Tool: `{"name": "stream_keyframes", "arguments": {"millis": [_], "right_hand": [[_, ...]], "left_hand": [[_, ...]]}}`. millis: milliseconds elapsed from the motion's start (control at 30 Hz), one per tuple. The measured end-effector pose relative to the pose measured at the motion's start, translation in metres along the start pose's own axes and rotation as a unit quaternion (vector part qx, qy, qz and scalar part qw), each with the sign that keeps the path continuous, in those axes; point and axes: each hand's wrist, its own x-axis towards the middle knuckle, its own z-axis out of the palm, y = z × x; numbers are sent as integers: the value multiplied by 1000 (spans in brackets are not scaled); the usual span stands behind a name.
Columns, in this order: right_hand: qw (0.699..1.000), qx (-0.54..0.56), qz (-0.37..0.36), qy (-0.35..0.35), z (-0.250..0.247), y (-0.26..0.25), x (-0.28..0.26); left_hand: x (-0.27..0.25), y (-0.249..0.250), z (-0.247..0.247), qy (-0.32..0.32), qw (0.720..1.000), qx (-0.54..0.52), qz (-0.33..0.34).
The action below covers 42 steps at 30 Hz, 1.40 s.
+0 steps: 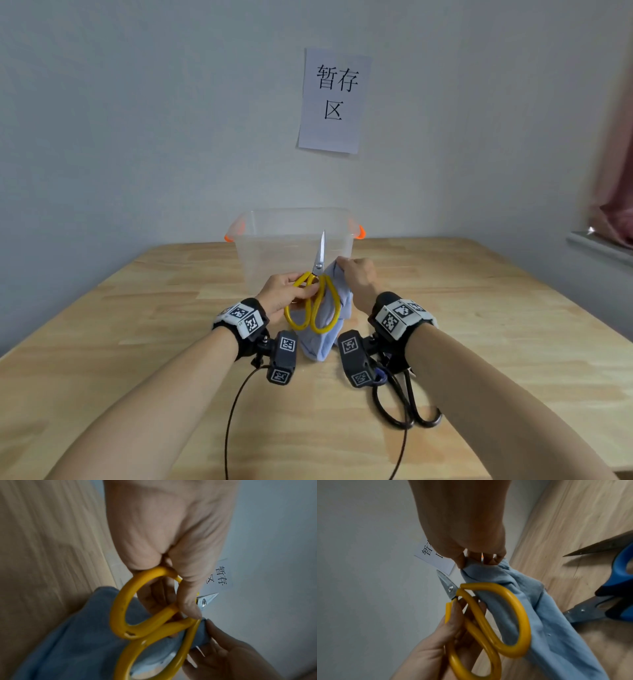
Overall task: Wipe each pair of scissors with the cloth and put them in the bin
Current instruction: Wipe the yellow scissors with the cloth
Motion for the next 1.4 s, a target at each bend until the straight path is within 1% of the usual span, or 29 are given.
{"name": "stream_keyframes", "arguments": {"millis": [133, 233, 333, 433, 500, 567, 633, 767, 867, 933, 1067, 1133, 1267, 1400], "right_hand": [[997, 40, -50, -44, 15, 10, 1], [995, 78, -49, -49, 22, 20, 8], [990, 117, -40, -67, 22, 29, 13], [983, 147, -47, -101, 19, 33, 9], [981, 155, -52, -106, 20, 41, 13], [980, 152, -67, -109, 21, 49, 17], [980, 136, -84, -120, 23, 54, 21], [975, 140, -104, -136, 21, 62, 27], [968, 165, -107, -158, 21, 71, 32], [966, 170, -107, -162, 21, 75, 36], [961, 151, -140, -183, 19, 76, 40], [959, 156, -144, -190, 20, 77, 39], [956, 162, -133, -205, 17, 78, 39], [953, 160, -148, -211, 14, 81, 34]], "left_hand": [[10, -5, 4, -6, 998, -53, -16], [17, -10, 4, -4, 996, -80, -26], [26, -19, 1, -2, 997, -80, -18], [31, -26, -1, 20, 998, -65, -2], [33, -30, -3, 34, 998, -47, 12], [37, -34, -6, 56, 998, -31, 21], [36, -36, -7, 61, 997, -27, 33], [30, -35, -11, 36, 997, -34, 65], [28, -35, -13, 38, 995, -24, 86], [29, -38, -15, 32, 995, -42, 87], [27, -41, -15, 16, 994, -61, 87], [25, -40, -14, 9, 994, -65, 84], [20, -42, -13, 22, 993, -55, 102], [12, -46, -12, 18, 993, -44, 111]]}}
